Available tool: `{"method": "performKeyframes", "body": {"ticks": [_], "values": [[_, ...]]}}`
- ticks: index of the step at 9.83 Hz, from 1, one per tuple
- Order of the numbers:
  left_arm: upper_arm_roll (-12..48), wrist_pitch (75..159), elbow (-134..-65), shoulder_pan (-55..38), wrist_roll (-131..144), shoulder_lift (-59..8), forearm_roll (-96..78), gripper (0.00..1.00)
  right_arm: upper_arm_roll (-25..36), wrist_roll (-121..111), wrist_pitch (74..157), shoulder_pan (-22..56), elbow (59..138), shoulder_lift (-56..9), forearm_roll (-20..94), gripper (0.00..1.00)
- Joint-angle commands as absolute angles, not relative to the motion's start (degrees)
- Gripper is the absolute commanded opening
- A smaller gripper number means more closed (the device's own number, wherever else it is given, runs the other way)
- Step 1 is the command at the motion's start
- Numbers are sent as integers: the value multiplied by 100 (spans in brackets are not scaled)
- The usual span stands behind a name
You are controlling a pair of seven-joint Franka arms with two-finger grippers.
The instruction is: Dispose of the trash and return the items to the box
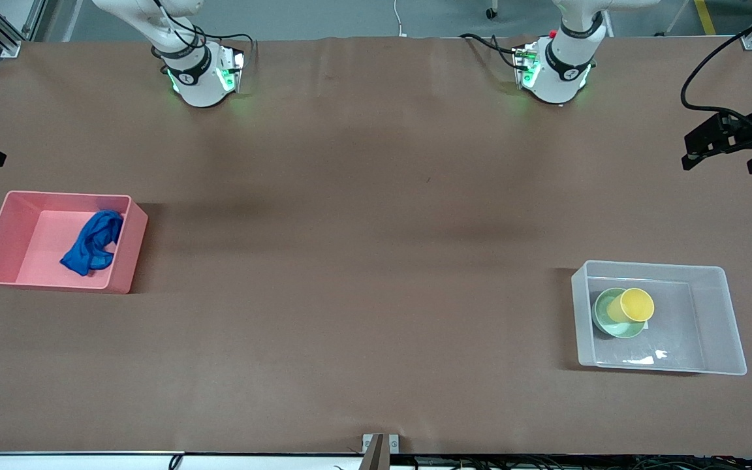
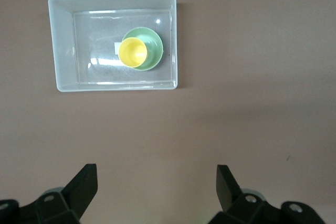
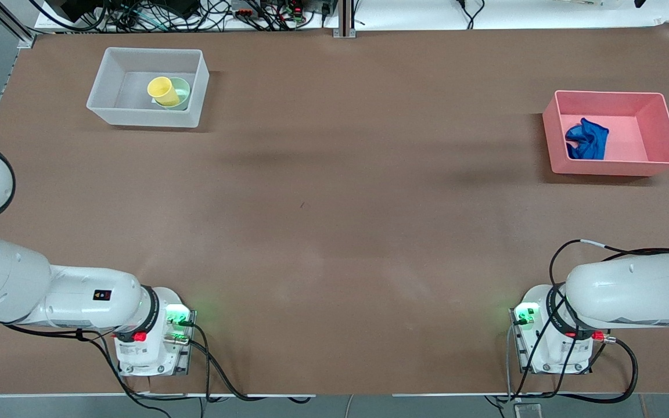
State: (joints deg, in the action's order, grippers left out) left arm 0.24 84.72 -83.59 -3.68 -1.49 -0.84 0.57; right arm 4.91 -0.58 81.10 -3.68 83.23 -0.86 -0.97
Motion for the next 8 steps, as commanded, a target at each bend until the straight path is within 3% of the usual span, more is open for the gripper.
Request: {"method": "performKeyframes", "body": {"ticks": [1, 8], "values": [[53, 8236, -8428, -343, 26, -79, 62, 100, 457, -79, 8086, -431, 8341, -53, -35, 100], [53, 8235, -8534, -343, 9, 26, 79, 100, 457, -79, 8086, -431, 8350, -53, -35, 100]]}}
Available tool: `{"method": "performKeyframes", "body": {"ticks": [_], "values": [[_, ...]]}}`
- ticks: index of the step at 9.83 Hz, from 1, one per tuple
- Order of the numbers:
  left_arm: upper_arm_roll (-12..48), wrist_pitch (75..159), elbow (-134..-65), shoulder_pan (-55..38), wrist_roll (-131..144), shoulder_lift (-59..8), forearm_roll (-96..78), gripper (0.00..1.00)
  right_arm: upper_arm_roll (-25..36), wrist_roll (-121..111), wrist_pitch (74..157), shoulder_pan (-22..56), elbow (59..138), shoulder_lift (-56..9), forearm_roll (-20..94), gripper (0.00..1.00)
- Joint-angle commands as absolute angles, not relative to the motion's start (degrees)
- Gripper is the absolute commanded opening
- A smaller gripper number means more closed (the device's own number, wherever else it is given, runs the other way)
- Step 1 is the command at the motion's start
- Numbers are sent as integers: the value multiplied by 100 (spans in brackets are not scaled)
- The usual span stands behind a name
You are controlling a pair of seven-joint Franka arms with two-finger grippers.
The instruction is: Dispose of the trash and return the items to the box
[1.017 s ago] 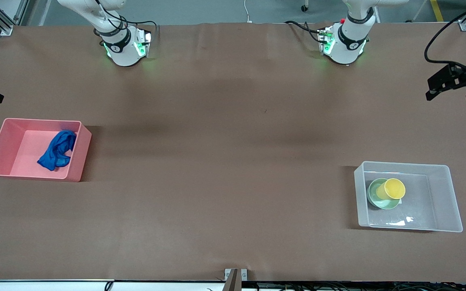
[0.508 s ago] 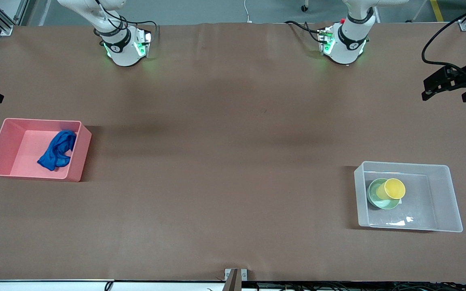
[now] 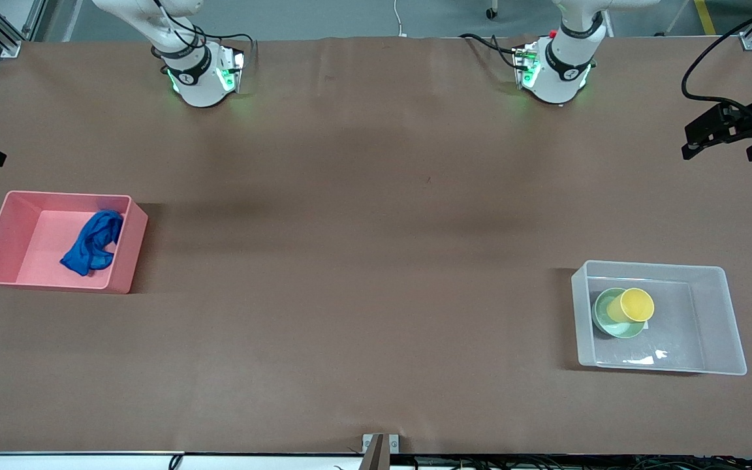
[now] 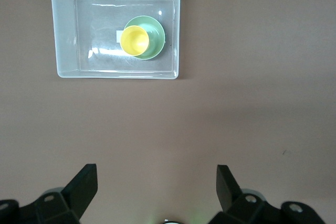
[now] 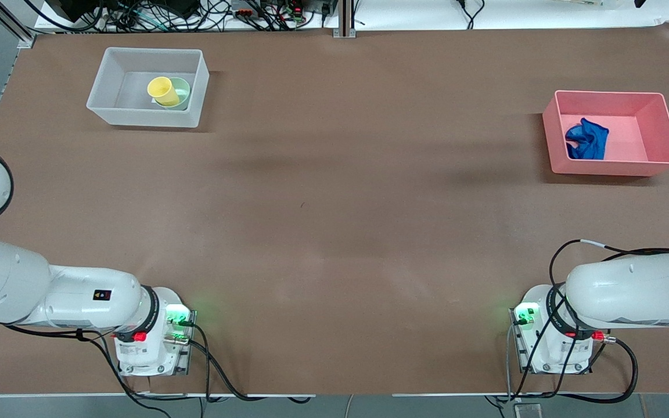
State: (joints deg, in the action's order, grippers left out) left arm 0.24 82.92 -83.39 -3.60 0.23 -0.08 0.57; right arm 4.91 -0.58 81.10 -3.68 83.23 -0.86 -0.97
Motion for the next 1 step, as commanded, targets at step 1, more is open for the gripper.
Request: {"method": "performKeyframes", "body": {"ticks": [1], "values": [[61, 8235, -8543, -343, -17, 26, 105, 100, 457, -79, 8086, -431, 8350, -53, -35, 100]]}}
